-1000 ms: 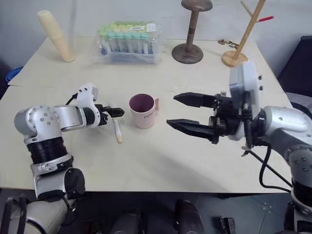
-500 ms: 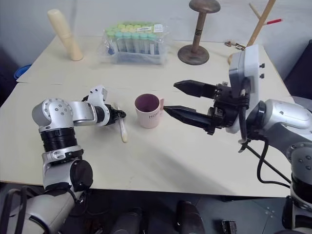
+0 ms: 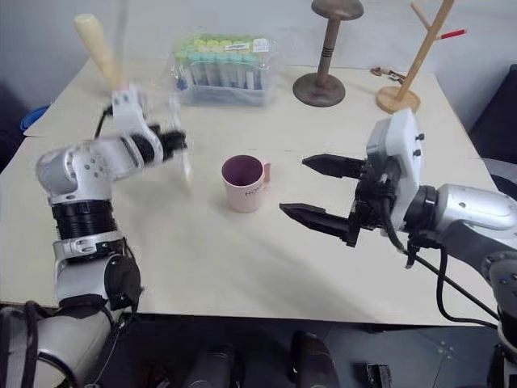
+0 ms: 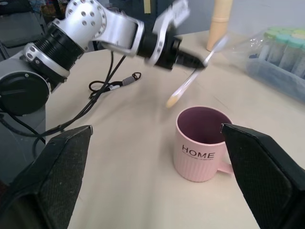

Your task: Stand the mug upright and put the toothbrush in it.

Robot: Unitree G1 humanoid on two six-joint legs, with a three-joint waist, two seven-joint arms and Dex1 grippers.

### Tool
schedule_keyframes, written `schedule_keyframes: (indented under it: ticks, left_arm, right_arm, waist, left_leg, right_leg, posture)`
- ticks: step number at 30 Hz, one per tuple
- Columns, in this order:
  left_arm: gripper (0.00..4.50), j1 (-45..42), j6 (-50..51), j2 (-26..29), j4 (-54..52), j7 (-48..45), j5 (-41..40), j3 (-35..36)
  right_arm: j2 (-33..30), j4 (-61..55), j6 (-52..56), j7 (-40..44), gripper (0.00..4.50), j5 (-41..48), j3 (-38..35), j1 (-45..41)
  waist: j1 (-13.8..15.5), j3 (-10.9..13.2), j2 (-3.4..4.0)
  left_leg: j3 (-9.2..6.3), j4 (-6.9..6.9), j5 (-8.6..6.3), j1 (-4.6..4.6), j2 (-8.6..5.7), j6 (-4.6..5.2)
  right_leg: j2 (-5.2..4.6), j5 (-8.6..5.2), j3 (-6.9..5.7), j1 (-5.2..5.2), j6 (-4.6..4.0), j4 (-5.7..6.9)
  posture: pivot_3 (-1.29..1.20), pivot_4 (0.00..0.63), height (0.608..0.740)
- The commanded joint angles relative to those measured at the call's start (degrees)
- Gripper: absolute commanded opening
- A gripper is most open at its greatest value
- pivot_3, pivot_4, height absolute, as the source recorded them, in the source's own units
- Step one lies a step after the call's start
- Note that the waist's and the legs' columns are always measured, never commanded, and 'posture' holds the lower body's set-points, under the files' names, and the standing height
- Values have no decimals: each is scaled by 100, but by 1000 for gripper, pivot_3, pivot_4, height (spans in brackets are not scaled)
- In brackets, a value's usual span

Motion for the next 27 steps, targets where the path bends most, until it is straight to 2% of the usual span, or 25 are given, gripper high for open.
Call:
schedule_keyframes:
  ticks: [1,6,9,14,17,22,25,27]
  left_arm:
    - [238,-204,-707,-90,-511,-1110,-693,13]
    - [238,-89,-1103,-214,-516,-1756,-788,-473]
    - [238,192,-1369,-226,-678,-2037,-560,-990]
    - [238,676,-1881,-224,-753,-2202,-253,-1471]
    - [1183,840,-2203,-169,-689,-2242,50,-1730]
    - [2718,952,-2167,-10,-993,-2422,-127,-1603]
    - [3634,943,-1840,374,-1265,-2614,-464,-1262]
    - [4299,892,-1564,1164,-1326,-3314,-732,-1073]
  right_arm:
    - [-108,-83,-52,-149,4492,-27,-319,9]
    - [-74,-83,-62,-308,4492,-235,-282,34]
    - [-27,-73,-65,-454,4492,-308,-303,28]
    - [48,0,-98,-683,4492,-289,-387,12]
    - [63,37,-155,-705,4500,-362,-419,45]
    - [66,203,-233,-540,4500,-400,-533,149]
    - [-23,368,-281,-172,4500,-514,-582,259]
    - [-171,552,-247,233,4500,-560,-630,331]
  waist:
    - [-6,0,0]
    - [-50,0,0]
    - [-49,0,0]
    - [-53,0,0]
    - [-44,0,0]
    - [-45,0,0]
    - [-55,0,0]
    - [-84,0,1]
  left_leg:
    - [0,0,0,0,0,0]
    - [1,-3,0,3,2,0]
    - [2,-2,1,5,2,1]
    - [0,-2,1,3,3,1]
    - [0,-2,1,3,3,2]
    - [-1,-2,1,2,3,3]
    - [-1,-2,1,2,5,4]
    - [-1,-4,1,4,7,3]
  right_leg:
    - [0,0,-1,0,0,-1]
    - [4,0,-3,0,0,1]
    - [4,0,-1,1,0,3]
    - [5,0,-2,1,0,1]
    - [5,0,-1,1,0,1]
    - [4,0,-1,1,0,0]
    - [5,0,-1,1,0,0]
    - [7,0,0,0,0,1]
  posture:
    - [0,150,740]
    - [0,150,740]
    - [0,150,740]
    - [0,150,740]
    - [0,150,740]
    - [0,150,740]
    - [0,150,740]
    - [0,150,740]
